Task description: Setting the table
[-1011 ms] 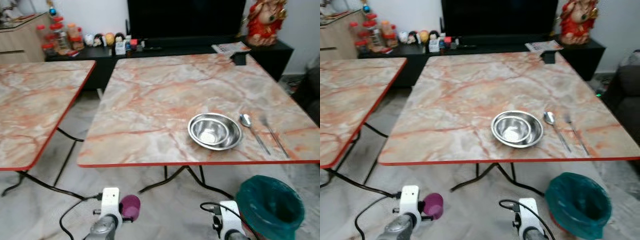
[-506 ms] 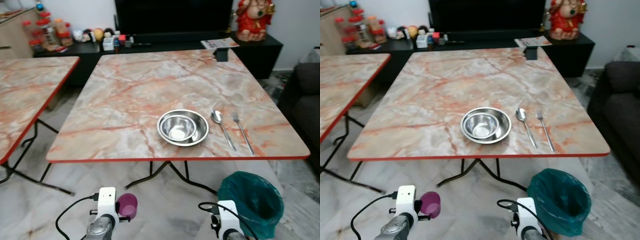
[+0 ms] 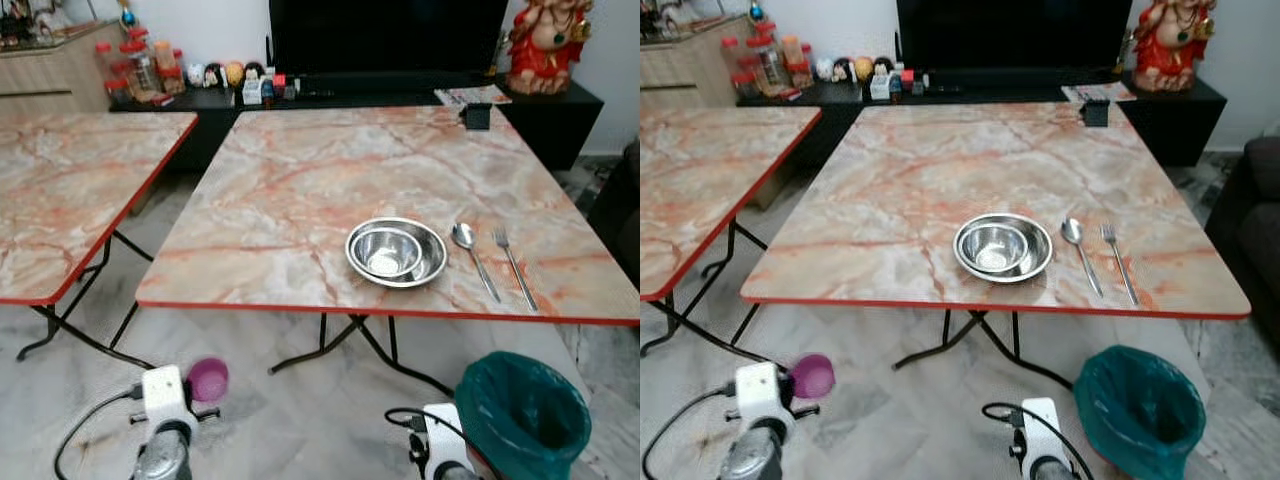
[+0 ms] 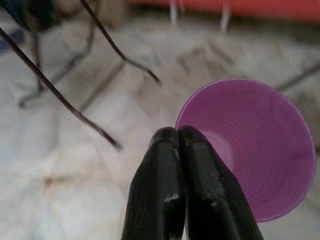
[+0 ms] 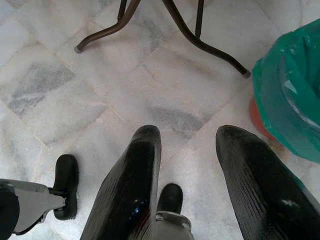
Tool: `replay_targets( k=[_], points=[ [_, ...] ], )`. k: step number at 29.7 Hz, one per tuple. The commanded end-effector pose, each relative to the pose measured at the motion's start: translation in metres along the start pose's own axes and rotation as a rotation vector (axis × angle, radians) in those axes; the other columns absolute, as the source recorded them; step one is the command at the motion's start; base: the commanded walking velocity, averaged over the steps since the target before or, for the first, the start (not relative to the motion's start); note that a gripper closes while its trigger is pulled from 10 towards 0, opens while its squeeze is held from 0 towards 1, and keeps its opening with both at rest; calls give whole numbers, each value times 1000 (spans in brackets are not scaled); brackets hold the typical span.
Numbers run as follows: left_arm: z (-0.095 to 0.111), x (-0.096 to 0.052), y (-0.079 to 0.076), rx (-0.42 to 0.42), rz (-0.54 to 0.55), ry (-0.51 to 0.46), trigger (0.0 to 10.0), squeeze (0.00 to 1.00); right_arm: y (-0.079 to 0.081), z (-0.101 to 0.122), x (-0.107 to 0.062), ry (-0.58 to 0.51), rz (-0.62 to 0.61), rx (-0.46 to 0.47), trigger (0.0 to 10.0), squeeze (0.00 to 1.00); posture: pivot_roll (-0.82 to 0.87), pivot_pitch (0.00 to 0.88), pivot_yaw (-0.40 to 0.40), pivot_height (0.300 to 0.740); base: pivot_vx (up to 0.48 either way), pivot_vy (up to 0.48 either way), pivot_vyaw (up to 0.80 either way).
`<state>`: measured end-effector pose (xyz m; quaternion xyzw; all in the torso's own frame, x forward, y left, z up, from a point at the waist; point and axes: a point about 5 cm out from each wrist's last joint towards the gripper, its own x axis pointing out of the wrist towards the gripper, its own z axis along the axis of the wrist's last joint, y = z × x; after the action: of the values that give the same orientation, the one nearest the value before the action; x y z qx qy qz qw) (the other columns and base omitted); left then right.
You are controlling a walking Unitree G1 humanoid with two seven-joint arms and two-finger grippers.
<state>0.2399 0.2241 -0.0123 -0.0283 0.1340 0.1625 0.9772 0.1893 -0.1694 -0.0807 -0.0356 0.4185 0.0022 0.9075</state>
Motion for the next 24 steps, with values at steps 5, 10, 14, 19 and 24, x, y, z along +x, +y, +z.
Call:
replay_targets(
  k=[5,10,14,19,24],
  points=[
    [44,8,17,-23,128,-225,10000,0,2,1,0,-1,8,-15,10000,0,74,0,44,740,0,0,0],
    [90,16,17,30,157,-408,10000,0,2,1,0,-1,9,-16,10000,0,76,0,43,740,0,0,0],
    [137,18,15,42,191,-576,10000,0,2,2,1,-2,7,-13,10000,0,68,0,47,740,0,0,0],
    [172,16,4,22,172,-688,10000,0,1,2,1,-4,3,-9,10000,0,63,0,49,740,0,0,0],
    [184,17,-13,-37,64,-675,10000,0,1,3,1,-6,2,-7,10000,0,64,0,49,740,0,0,0]
  ],
)
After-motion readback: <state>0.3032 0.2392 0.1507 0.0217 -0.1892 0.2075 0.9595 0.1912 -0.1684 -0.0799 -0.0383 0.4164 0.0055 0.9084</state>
